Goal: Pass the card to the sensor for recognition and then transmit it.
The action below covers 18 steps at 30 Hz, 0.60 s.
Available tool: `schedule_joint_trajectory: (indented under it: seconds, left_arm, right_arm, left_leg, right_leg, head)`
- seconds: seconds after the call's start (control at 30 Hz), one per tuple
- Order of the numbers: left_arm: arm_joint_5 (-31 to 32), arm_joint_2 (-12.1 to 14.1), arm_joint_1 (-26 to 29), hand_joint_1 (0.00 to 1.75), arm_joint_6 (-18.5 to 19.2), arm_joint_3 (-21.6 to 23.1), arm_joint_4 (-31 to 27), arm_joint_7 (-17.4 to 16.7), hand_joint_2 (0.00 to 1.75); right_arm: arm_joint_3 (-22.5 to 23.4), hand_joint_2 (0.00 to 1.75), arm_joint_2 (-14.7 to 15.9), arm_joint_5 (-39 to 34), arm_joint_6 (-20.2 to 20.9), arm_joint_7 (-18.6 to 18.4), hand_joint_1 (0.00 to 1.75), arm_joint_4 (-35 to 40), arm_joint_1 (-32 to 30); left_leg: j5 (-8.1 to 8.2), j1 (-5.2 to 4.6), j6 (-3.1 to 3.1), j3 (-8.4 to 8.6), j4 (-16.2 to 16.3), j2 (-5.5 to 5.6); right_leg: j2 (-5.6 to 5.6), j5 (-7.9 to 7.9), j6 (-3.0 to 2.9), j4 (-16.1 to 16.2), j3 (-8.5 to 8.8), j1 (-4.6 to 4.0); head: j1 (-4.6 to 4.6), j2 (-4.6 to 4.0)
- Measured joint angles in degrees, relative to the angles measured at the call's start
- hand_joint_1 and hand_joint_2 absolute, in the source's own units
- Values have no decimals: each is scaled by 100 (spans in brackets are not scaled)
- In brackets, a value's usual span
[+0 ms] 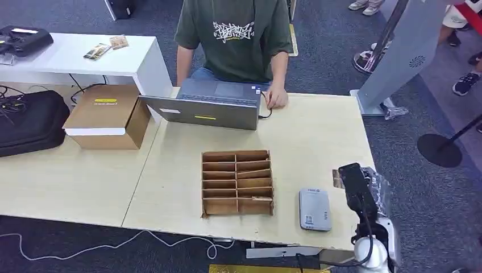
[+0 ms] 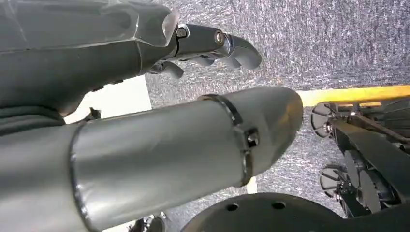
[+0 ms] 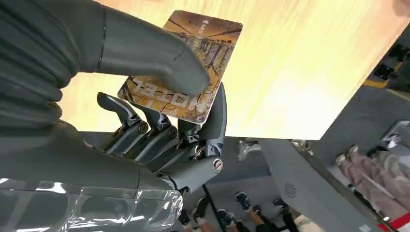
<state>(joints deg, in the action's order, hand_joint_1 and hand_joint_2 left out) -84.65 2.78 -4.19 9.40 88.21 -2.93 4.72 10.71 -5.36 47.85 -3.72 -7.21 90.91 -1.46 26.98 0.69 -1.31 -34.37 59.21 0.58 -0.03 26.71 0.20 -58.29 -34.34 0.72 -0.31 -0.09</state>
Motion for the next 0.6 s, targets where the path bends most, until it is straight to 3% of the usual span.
schedule_joint_trajectory:
  seconds: [0.6]
  left_arm:
    - [-39, -52, -1, 0, 2, 2, 22, 0, 0]
  right_arm:
    - [118, 175, -312, -175, 116, -144, 175, 454, -492]
  left_leg:
    - [2, 0, 0, 2, 0, -1]
  right_leg:
    - [1, 0, 0, 0, 1, 0]
  head:
    - [0, 0]
